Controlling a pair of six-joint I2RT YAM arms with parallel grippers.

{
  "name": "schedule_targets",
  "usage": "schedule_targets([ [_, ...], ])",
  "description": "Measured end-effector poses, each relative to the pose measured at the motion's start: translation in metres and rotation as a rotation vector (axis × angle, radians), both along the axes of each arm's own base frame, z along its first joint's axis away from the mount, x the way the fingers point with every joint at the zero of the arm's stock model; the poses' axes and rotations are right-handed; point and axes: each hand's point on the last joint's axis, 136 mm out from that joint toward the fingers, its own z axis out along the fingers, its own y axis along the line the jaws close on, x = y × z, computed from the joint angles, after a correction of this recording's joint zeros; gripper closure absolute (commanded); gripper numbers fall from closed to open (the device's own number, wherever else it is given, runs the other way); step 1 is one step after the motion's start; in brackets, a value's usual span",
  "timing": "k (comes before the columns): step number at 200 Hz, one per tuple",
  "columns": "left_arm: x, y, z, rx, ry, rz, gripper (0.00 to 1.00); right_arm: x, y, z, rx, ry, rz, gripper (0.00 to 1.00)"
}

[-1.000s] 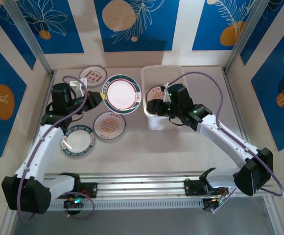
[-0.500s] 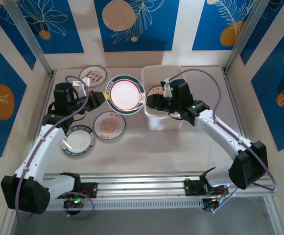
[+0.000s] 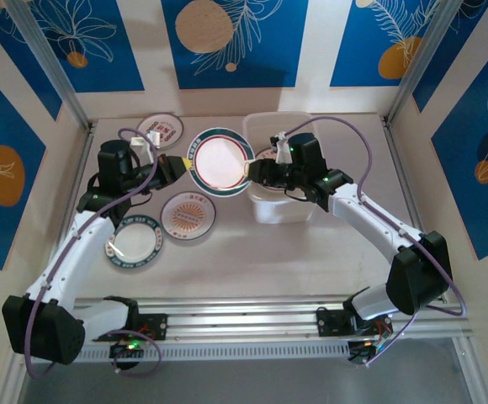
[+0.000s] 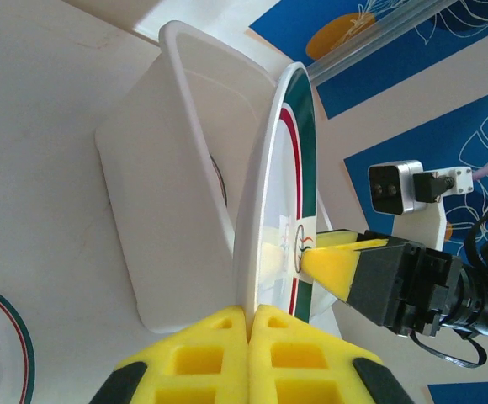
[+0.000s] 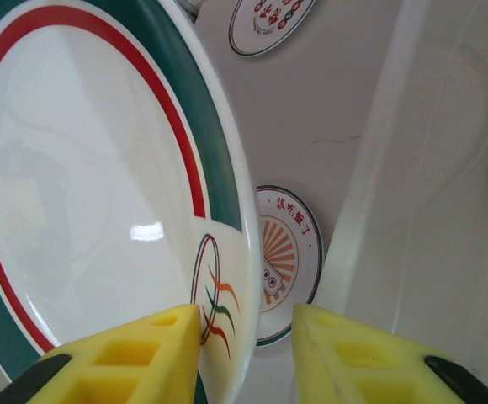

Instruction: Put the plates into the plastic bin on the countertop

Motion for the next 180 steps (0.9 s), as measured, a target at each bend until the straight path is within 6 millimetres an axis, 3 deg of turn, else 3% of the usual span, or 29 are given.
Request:
schedule_targets([
  [60, 0.004, 0.001, -0.003, 0.008, 0.000, 0.016, 1.00, 0.006, 0.000, 0.012, 0.067, 0.003, -0.019, 0.91],
  [88, 0.006, 0.002, -0.005, 0.015, 0.002, 0.029, 1.00, 0.004, -0.001, 0.016, 0.099, 0.008, -0.027, 0.95],
  [130, 0.008, 0.001, -0.017, 0.026, 0.027, 0.027, 0.84, 0.000, -0.004, 0.019, 0.144, 0.036, -0.042, 0.98],
  [180, 0.011, -0.003, -0.031, 0.042, 0.055, 0.016, 0.73, 0.000, -0.009, 0.013, 0.145, 0.080, -0.078, 1.00],
])
